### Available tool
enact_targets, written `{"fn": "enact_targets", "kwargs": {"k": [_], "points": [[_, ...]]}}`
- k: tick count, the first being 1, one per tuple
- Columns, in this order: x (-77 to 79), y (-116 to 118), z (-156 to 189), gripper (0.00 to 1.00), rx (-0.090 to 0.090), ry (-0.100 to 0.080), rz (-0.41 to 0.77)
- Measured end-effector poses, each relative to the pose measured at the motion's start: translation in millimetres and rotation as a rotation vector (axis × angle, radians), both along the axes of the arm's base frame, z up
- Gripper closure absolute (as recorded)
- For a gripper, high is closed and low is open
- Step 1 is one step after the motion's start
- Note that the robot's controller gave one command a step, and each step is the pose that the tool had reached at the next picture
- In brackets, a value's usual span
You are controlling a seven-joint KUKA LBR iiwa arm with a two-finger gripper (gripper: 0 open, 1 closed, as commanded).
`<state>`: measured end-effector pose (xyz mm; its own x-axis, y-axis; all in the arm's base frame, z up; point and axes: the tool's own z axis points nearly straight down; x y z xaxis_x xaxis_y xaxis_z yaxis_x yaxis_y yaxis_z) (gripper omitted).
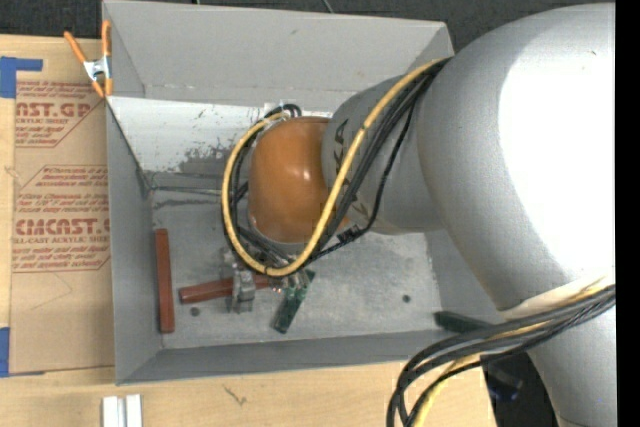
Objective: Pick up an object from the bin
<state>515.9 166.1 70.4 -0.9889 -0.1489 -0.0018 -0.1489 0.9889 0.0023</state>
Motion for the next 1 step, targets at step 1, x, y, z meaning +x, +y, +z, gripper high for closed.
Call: {"fn": "enact_targets", "kwargs": {"k": [1], "points": [[0.0,0.0,0.0,1.00,0.000,0.000,0.000]]}}
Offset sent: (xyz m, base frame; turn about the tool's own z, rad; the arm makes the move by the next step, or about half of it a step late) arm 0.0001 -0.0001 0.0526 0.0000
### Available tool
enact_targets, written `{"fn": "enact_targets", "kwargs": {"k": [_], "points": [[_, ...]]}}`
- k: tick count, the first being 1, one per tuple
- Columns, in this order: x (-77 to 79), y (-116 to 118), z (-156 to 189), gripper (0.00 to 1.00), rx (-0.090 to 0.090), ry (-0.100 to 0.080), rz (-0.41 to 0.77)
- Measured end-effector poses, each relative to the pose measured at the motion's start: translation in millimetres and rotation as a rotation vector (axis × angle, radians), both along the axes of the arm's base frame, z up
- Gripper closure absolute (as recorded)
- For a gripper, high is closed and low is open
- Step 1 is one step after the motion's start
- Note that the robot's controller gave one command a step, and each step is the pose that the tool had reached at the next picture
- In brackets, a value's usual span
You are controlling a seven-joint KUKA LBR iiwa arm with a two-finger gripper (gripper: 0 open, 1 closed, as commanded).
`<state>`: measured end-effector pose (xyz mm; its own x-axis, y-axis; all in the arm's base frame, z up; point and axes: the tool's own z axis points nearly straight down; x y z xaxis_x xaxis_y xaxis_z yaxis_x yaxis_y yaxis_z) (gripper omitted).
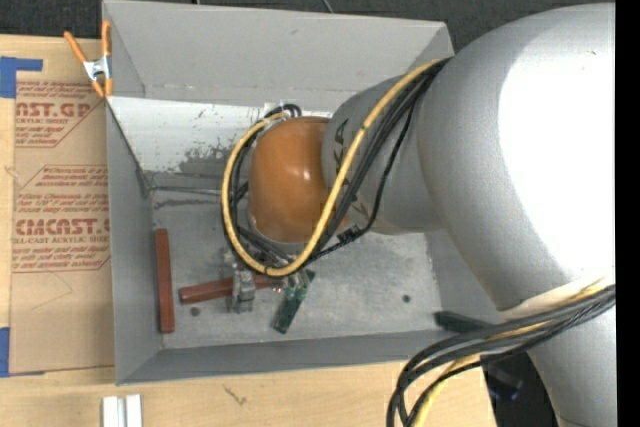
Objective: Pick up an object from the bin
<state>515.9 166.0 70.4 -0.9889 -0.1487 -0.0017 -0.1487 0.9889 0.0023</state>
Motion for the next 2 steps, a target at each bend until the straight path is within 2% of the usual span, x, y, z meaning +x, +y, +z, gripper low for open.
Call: {"fn": "enact_targets", "kwargs": {"k": [2], "points": [[-3.1,-0.9,22.7,1.00,-0.004,0.011,0.000]]}}
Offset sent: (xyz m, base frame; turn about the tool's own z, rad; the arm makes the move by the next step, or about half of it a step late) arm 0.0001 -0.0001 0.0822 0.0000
